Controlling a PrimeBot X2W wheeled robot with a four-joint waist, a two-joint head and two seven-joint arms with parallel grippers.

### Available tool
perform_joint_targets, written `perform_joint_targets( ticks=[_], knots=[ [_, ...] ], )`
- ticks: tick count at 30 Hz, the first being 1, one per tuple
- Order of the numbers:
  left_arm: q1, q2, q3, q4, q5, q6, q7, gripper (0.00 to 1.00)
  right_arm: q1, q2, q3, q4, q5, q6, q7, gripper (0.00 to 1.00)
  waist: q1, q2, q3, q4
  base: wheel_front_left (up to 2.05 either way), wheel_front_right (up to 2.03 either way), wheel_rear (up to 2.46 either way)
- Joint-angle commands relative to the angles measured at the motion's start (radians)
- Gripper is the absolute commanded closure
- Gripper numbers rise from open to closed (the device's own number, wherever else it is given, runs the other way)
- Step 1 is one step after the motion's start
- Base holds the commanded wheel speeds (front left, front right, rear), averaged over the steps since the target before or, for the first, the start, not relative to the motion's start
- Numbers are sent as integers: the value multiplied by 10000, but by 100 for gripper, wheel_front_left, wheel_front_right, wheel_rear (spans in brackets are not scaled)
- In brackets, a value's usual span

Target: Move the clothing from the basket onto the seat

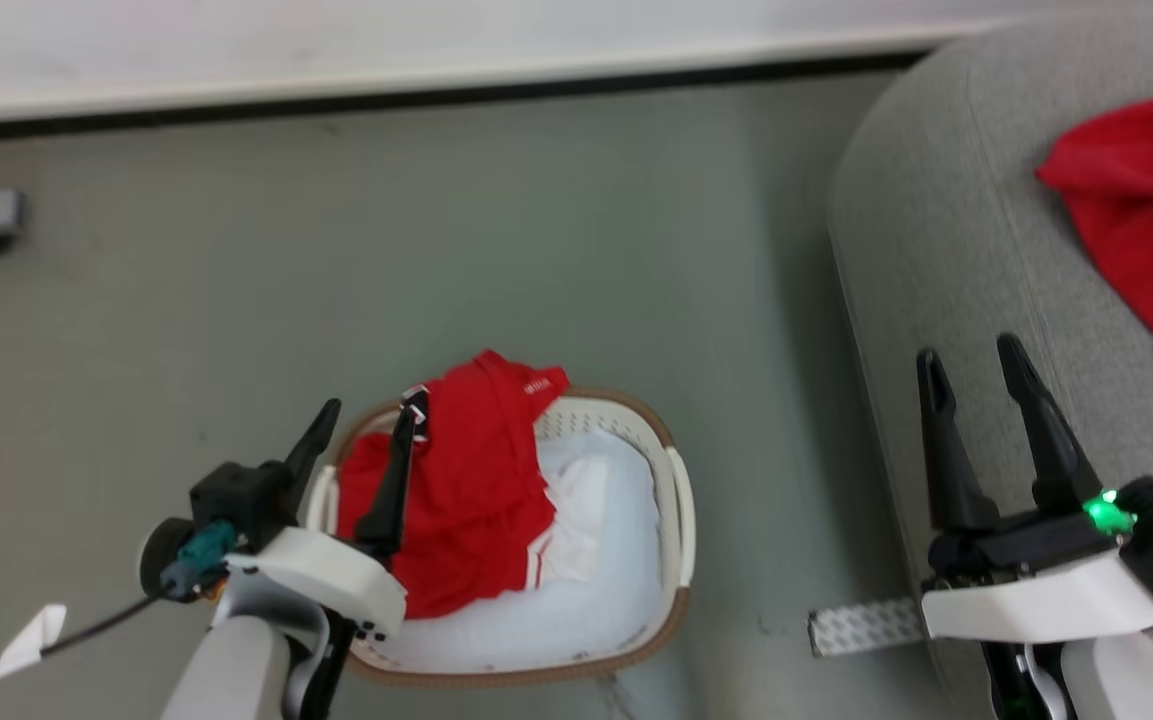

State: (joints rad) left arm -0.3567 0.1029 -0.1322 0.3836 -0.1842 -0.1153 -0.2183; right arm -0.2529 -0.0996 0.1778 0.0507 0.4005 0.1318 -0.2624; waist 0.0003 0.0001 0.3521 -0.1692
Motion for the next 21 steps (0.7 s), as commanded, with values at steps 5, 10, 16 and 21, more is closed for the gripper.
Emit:
perform_joint_targets(
  ticks=[5, 10, 16, 21],
  knots=[
    [-1037, 427, -253, 1420, -45, -84, 505, 0, -693, 196, 15, -209, 90, -22, -29, 0, -3, -1, 1465, -959, 0, 0, 0],
    [-1930, 725, -658, 2974, -338, -138, 1459, 0, -1010, 307, -189, -417, 143, -22, -31, 0, -3, -1, 2163, -1364, 0, 0, 0],
    [-2939, 1377, -1499, 4515, -424, -151, 2666, 0, -1267, 450, -328, -538, 297, -22, -30, 0, -3, -1, 3009, -1884, 0, 0, 0],
    [-3638, 1865, -1881, 5530, -94, -154, 3407, 0, -1468, 495, -210, -587, 506, -22, -20, 0, -3, -1, 3642, -2342, 0, 0, 0]
  ],
)
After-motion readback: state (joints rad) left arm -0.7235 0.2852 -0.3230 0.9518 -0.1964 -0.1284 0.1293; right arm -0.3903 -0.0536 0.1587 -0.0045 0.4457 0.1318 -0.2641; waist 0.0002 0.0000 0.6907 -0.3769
